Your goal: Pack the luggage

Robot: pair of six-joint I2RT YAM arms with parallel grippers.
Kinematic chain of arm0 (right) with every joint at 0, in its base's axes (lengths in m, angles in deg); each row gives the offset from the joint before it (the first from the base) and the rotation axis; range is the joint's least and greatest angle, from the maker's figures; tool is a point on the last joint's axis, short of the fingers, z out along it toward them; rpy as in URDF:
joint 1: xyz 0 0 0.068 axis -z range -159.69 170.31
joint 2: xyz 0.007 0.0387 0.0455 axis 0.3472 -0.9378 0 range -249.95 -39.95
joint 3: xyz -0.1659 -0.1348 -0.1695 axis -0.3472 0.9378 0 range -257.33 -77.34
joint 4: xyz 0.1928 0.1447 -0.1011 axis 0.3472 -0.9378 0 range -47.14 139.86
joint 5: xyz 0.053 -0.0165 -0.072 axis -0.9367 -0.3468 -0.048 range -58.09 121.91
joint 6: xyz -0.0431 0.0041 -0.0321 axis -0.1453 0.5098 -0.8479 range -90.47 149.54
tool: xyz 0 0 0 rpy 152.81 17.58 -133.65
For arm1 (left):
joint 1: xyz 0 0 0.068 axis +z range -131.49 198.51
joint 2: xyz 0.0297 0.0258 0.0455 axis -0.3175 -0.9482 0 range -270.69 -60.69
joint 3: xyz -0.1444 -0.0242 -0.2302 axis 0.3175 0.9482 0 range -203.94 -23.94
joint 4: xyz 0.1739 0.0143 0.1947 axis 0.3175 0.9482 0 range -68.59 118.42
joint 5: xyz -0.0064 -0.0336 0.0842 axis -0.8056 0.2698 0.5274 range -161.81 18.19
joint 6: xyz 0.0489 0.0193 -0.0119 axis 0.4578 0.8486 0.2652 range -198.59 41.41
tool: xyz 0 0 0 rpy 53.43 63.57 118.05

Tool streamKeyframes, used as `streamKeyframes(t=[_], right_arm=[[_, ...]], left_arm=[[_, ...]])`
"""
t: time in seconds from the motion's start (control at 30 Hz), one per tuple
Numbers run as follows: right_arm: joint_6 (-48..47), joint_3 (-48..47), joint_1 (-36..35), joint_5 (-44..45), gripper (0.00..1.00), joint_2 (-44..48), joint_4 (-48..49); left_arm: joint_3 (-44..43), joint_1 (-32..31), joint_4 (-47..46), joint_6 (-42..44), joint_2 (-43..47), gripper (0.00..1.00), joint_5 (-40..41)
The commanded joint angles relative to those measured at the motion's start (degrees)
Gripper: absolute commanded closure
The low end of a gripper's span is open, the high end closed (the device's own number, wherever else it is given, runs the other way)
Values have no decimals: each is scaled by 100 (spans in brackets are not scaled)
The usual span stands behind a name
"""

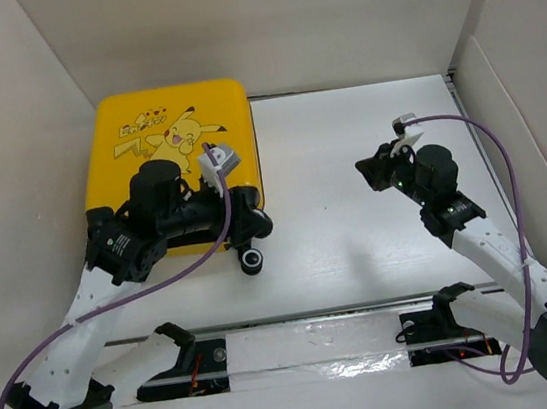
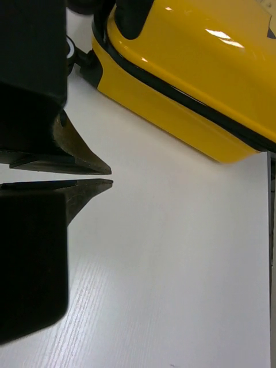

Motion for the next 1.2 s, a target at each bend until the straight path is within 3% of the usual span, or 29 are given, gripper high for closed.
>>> streamKeyframes(t=[0.0, 0.1, 0.13, 0.17, 0.2, 0.23, 0.3, 0.33, 0.43, 0.63, 0.9, 1.03, 1.17], right_arm=[[-127, -281, -88, 208, 87, 88, 77], [-110, -237, -149, 217, 89, 62, 182], [-110, -246, -149, 226, 89, 36, 192], [-136, -263, -210, 234, 90, 9, 174], [-154, -281, -211, 234, 94, -17, 139], [-171, -324, -263, 234, 97, -61, 122], [-250, -342, -325, 261, 100, -70, 78], [-268, -377, -377, 287, 100, -79, 60], [-347, -395, -544, 357, 100, -61, 60], [-409, -448, -756, 586, 100, -114, 60], [-452, -492, -861, 691, 100, -254, 51], [-497, -562, -967, 770, 100, -325, -10], [-523, -545, -1019, 858, 100, -351, 33]], left_arm=[[-291, 22, -748, -57, -194, 46, -1330], [-686, 92, -1145, -628, -413, 51, 783], [-827, 171, -1181, -786, -519, 53, 1990], [-1098, 294, -1181, -1240, -650, 57, 2603], [-1249, 634, -1129, -1497, -939, 62, 3148], [-1250, 864, -1016, -1499, -1081, 77, 3737], [-1680, 1469, -1110, -1929, -1405, 88, 3866], [-1698, 2282, -1215, -1991, -1477, 99, 3379], [-1742, 3507, -1427, -2307, -1846, 100, 2778], [-2462, 4354, -1024, -2168, -2935, 100, 4048], [-3394, 5655, -514, -1597, -4437, 100, 4428], [-3728, 5656, -425, -1297, -5010, 100, 4666], [-3843, 5656, -469, -1324, -5485, 100, 4411]])
